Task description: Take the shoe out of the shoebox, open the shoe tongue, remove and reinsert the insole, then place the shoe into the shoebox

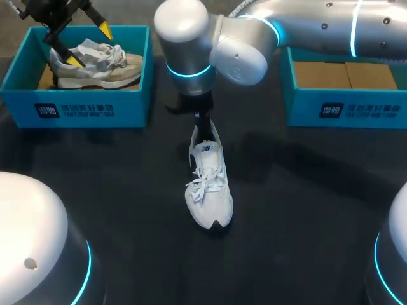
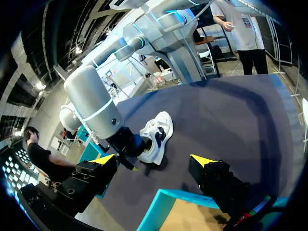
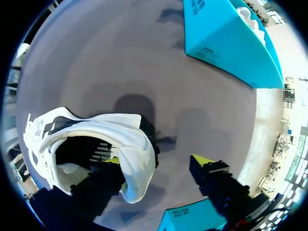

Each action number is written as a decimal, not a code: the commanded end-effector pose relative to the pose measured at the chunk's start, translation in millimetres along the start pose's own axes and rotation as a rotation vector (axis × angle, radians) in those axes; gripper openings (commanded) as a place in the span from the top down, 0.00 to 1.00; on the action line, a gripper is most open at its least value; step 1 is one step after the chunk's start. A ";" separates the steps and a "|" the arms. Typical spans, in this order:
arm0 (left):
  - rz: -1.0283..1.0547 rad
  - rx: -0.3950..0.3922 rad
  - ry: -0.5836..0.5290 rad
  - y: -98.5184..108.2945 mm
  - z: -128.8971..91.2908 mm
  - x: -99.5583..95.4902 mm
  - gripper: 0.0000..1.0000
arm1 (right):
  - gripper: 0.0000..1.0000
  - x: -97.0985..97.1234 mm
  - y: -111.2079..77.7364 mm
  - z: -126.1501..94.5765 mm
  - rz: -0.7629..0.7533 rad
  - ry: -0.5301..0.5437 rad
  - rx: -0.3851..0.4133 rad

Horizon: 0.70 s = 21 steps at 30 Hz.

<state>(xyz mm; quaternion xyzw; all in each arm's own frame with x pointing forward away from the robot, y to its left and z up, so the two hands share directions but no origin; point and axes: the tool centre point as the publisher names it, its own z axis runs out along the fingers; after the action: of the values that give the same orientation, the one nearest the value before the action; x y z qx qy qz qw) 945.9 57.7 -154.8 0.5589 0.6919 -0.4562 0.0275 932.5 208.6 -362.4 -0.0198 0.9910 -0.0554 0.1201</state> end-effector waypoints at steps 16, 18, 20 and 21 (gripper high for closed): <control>0.000 -0.002 0.003 -0.8 -0.4 0.1 0.00 | 1.00 13.5 -6.3 1.6 0.053 0.031 -0.010; 0.000 -0.002 0.003 -0.8 -0.4 0.1 0.00 | 1.00 12.0 -9.0 -8.1 0.056 0.024 -0.011; 0.000 -0.002 0.003 -0.8 -0.4 0.1 0.00 | 1.00 9.3 -12.1 -18.8 0.058 0.017 -0.010; 0.000 -0.002 0.003 -0.8 -0.4 0.1 0.00 | 1.00 7.4 -13.7 -25.1 0.058 0.014 -0.012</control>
<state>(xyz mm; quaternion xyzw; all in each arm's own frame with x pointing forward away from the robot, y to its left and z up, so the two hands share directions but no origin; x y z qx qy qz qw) 945.9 57.7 -154.8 0.5589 0.6919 -0.4562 0.0275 925.8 203.9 -361.0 0.0092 0.9927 -0.0477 0.1103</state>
